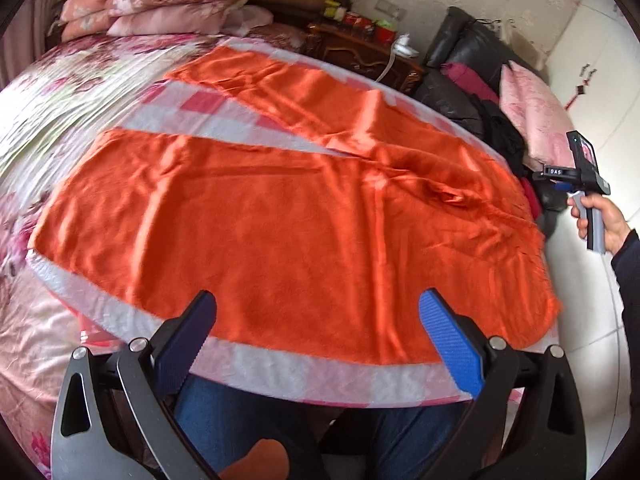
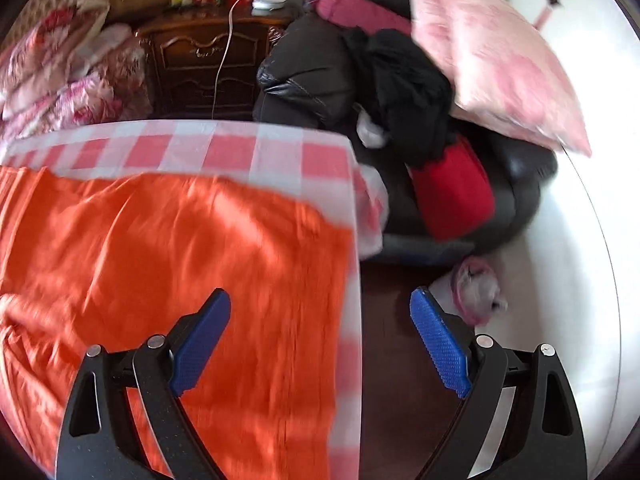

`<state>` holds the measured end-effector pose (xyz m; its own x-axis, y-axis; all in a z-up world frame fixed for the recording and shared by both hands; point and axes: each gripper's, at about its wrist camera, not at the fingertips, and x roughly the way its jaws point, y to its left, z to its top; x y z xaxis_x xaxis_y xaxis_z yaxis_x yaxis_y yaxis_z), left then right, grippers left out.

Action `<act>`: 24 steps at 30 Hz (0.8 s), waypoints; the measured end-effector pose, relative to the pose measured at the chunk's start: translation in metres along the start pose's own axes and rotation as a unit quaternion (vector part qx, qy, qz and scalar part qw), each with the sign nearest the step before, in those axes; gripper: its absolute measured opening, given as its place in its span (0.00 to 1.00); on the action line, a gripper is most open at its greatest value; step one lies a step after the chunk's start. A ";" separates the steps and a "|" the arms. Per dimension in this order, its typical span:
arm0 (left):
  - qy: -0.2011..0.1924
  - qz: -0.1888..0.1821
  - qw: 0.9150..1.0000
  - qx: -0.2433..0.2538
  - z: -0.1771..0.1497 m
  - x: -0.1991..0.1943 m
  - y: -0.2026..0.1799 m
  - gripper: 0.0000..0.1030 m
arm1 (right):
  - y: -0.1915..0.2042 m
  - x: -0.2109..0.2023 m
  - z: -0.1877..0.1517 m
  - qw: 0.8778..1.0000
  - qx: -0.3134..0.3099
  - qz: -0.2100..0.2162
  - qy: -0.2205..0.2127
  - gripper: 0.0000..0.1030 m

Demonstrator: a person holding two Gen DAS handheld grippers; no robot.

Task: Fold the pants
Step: 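Reach the right tool to the waistband and close it on the fabric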

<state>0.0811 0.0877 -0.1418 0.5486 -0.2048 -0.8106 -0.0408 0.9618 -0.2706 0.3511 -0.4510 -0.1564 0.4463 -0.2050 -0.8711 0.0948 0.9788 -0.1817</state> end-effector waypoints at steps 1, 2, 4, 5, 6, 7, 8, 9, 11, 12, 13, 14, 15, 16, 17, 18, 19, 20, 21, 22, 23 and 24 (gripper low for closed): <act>-0.001 0.014 1.000 -0.005 0.002 -0.001 0.008 0.98 | 0.004 0.016 0.012 1.000 -0.008 0.002 0.006 0.85; -0.001 0.027 1.000 -0.010 0.004 -0.004 0.016 0.98 | 0.008 0.029 0.021 1.000 -0.017 0.002 0.013 0.82; -0.002 0.051 0.998 -0.024 0.009 -0.009 0.031 0.98 | 0.015 0.051 0.031 0.999 -0.036 0.005 0.030 0.75; -0.002 0.061 0.998 -0.031 0.011 -0.011 0.039 0.98 | 0.018 0.061 0.035 0.998 -0.043 0.004 0.039 0.74; -0.001 0.074 0.996 -0.041 0.015 -0.014 0.049 0.98 | 0.021 0.069 0.037 0.998 -0.050 0.006 0.047 0.73; 0.000 0.082 0.996 -0.047 0.018 -0.016 0.056 0.98 | 0.024 0.078 0.040 0.997 -0.060 0.008 0.054 0.70; 0.000 0.090 0.995 -0.053 0.021 -0.018 0.063 0.98 | 0.024 0.083 0.042 0.996 -0.065 0.005 0.054 0.70; 0.000 0.098 0.993 -0.059 0.026 -0.019 0.070 0.98 | 0.024 0.086 0.044 0.997 -0.064 0.005 0.052 0.70; 0.003 0.100 0.993 -0.063 0.035 -0.018 0.078 0.98 | 0.023 0.094 0.048 0.996 -0.058 0.028 0.059 0.69; 0.006 0.095 0.993 -0.065 0.041 -0.017 0.080 0.98 | 0.023 0.094 0.048 0.996 -0.058 0.036 0.056 0.66; 0.010 0.081 0.994 -0.066 0.049 -0.014 0.082 0.98 | 0.022 0.093 0.047 0.995 -0.052 0.061 0.053 0.50; 0.011 0.065 0.996 -0.066 0.060 -0.011 0.082 0.98 | 0.022 0.090 0.046 0.995 -0.048 0.073 0.053 0.29; 0.009 0.054 0.996 -0.065 0.071 -0.007 0.082 0.98 | 0.023 0.087 0.047 0.995 -0.051 0.067 0.050 0.19; 0.010 0.040 0.997 -0.066 0.087 -0.001 0.081 0.98 | 0.026 0.080 0.047 0.995 -0.055 0.076 0.043 0.09; 0.013 0.024 0.997 -0.076 0.104 0.007 0.082 0.97 | 0.029 0.067 0.046 0.994 -0.059 0.083 0.027 0.09; 0.015 0.008 0.996 -0.086 0.117 0.014 0.083 0.95 | 0.032 0.054 0.044 0.994 -0.065 0.085 0.009 0.09; 0.022 -0.029 0.994 -0.106 0.140 0.027 0.086 0.87 | 0.033 0.041 0.043 0.993 -0.067 0.092 -0.009 0.09; 0.025 -0.045 0.992 -0.115 0.154 0.035 0.087 0.83 | 0.034 0.024 0.040 0.992 -0.064 0.103 -0.029 0.09; 0.029 -0.058 0.990 -0.123 0.171 0.045 0.089 0.81 | 0.033 0.005 0.035 0.990 -0.059 0.117 -0.050 0.09; 0.031 -0.073 0.988 -0.133 0.194 0.059 0.090 0.78 | 0.032 -0.021 0.027 0.986 -0.057 0.135 -0.076 0.09; 0.034 -0.085 0.985 -0.143 0.210 0.071 0.090 0.76 | 0.034 -0.045 0.017 0.981 -0.064 0.153 -0.099 0.09; 0.040 -0.101 0.981 -0.160 0.227 0.084 0.093 0.76 | 0.036 -0.071 0.003 0.975 -0.073 0.171 -0.123 0.09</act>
<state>0.3129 0.2015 -0.1174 0.5063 -0.4115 -0.7578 -0.2048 0.7963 -0.5692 0.3258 -0.4015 -0.0993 0.6305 0.1576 -0.7600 -0.2174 0.9758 0.0220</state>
